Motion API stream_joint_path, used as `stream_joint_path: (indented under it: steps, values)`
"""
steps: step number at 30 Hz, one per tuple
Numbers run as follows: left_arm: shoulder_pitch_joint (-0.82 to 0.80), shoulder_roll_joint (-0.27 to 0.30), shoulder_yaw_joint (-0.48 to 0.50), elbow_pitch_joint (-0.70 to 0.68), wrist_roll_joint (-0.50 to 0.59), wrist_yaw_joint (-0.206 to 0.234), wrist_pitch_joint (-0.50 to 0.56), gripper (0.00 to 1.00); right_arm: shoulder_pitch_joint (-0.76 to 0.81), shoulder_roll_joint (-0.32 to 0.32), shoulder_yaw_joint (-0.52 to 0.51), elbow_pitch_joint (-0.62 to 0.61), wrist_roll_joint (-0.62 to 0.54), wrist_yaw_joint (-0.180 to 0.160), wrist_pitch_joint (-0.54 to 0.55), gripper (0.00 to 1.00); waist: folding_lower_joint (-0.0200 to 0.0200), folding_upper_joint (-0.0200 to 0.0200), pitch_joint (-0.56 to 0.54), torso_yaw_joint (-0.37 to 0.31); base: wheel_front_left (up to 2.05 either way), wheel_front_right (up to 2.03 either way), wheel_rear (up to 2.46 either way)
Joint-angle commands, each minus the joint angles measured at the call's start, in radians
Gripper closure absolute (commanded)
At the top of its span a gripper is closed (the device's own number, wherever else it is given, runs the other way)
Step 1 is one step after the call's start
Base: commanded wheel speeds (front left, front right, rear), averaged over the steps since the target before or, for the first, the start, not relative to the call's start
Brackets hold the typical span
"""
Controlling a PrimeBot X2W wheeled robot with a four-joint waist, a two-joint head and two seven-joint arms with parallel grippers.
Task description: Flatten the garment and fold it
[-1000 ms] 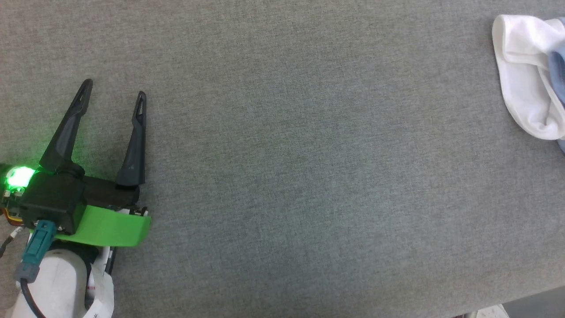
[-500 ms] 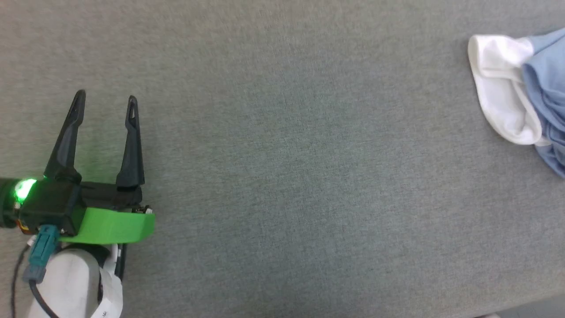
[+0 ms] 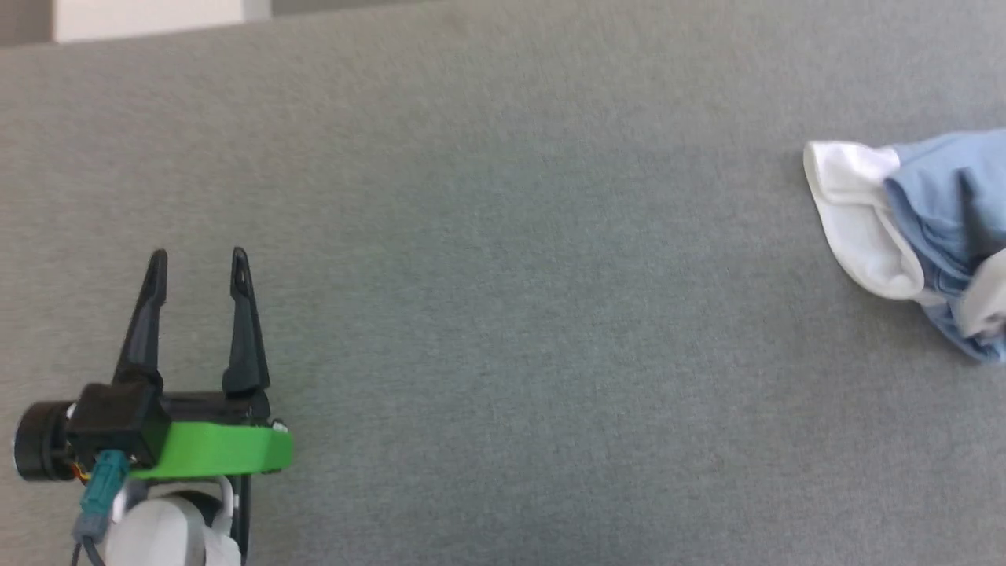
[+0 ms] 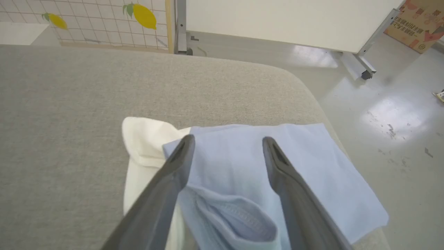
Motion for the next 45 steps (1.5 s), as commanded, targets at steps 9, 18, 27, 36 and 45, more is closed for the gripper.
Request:
stream_joint_path:
  steps: [9, 18, 27, 36, 45]
  values:
    - [0.067, -0.024, -0.033, 0.041, 0.007, 0.01, -0.018, 0.0, 0.261, 0.257, -0.057, -0.355, -0.047, -0.002, -0.092, 0.0, 0.0001, 0.0, -0.186, 0.134, 0.0, 0.0, 0.0]
    - [0.146, -0.053, -0.065, 0.064, -0.01, -0.011, -0.022, 0.0, 0.447, 0.368, -0.033, -0.471, -0.066, -0.002, -0.152, 0.0, 0.0001, 0.0, -0.287, 0.173, 0.0, 0.0, 0.0]
    - [0.19, -0.097, -0.075, 0.078, -0.031, -0.052, -0.023, 0.0, 0.551, 0.371, -0.047, -0.417, -0.021, -0.002, -0.236, 0.0, 0.0001, 0.0, -0.339, 0.182, 0.0, 0.0, 0.0]
    - [0.204, -0.121, -0.06, 0.123, -0.026, -0.068, -0.023, 0.0, 0.56, 0.371, -0.047, -0.314, 0.009, -0.002, -0.284, 0.0, 0.0001, 0.0, -0.352, 0.175, 0.0, 0.0, 0.0]
    - [0.204, -0.142, -0.045, 0.144, -0.024, -0.078, -0.023, 0.0, 0.534, 0.371, -0.042, -0.299, 0.002, -0.002, -0.293, 0.0, 0.0001, 0.0, -0.348, 0.167, 0.0, 0.0, 0.0]
